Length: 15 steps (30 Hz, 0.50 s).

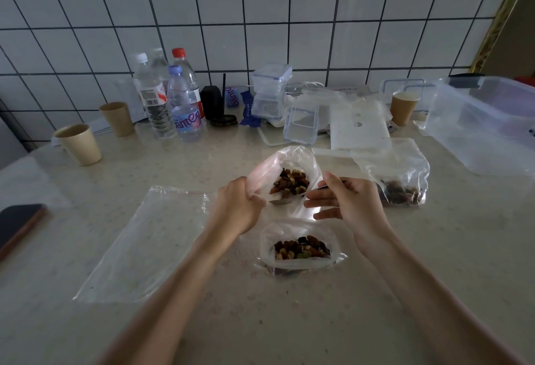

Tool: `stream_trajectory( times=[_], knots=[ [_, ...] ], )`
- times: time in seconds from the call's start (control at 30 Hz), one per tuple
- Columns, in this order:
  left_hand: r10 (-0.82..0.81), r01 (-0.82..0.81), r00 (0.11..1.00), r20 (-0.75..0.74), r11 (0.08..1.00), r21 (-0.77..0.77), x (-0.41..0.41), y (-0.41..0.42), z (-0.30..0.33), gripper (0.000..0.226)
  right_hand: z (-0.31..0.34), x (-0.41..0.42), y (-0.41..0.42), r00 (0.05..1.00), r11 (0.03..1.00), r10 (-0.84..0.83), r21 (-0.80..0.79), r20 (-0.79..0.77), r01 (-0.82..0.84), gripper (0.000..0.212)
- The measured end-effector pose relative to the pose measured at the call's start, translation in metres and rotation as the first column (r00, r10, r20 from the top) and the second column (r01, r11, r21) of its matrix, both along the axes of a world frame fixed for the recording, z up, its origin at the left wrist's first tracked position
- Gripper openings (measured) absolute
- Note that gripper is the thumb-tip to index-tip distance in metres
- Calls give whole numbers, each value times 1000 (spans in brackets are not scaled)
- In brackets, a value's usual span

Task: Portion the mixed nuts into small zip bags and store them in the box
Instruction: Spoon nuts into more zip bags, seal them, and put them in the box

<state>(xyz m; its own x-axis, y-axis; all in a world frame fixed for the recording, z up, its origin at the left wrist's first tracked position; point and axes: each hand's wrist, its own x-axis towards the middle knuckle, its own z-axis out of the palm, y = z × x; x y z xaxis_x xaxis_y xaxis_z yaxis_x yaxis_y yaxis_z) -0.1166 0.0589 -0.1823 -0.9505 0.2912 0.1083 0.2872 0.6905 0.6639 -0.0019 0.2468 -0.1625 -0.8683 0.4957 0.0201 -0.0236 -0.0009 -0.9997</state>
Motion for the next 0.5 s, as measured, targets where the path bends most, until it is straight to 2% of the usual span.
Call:
stream_trajectory(
  times=[0.23, 0.37, 0.5],
  knots=[
    [17, -17, 1000, 3, 999, 40, 1, 3, 0, 25, -3, -1, 0, 998, 997, -67, -34, 12, 67, 33],
    [42, -43, 998, -45, 999, -21, 3, 4, -2, 34, -1, 1, 2, 995, 991, -104, -79, 8, 105, 33],
    [71, -79, 991, -109, 995, -69, 7, 6, -3, 47, 2, 4, 5, 991, 991, -135, -13, 0, 135, 33]
  ],
)
